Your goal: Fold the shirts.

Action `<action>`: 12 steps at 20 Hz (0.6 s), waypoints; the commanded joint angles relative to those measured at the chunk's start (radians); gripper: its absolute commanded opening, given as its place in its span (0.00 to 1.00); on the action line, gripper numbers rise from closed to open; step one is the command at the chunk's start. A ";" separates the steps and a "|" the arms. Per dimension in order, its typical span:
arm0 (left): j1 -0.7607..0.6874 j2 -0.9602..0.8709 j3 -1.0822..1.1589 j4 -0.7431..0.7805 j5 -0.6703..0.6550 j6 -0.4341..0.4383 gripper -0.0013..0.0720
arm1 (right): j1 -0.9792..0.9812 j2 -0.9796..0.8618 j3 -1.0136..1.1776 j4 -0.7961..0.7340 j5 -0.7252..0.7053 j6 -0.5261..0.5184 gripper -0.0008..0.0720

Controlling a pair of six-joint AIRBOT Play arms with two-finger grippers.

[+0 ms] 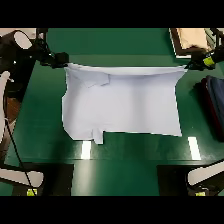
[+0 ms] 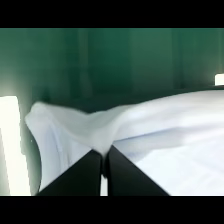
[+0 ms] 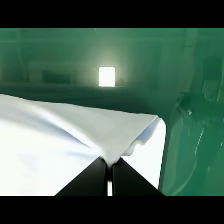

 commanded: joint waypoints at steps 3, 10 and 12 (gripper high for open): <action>0.020 -0.021 -0.043 -0.004 -0.135 0.080 0.05 | 0.005 0.037 -0.143 -0.011 -0.039 -0.059 0.03; 0.018 -0.021 -0.299 -0.042 -0.007 0.094 0.05 | 0.021 0.080 -0.447 0.011 -0.143 -0.058 0.03; 0.018 -0.021 -0.325 -0.040 -0.006 0.085 0.42 | 0.021 0.080 -0.471 0.052 -0.150 -0.058 0.26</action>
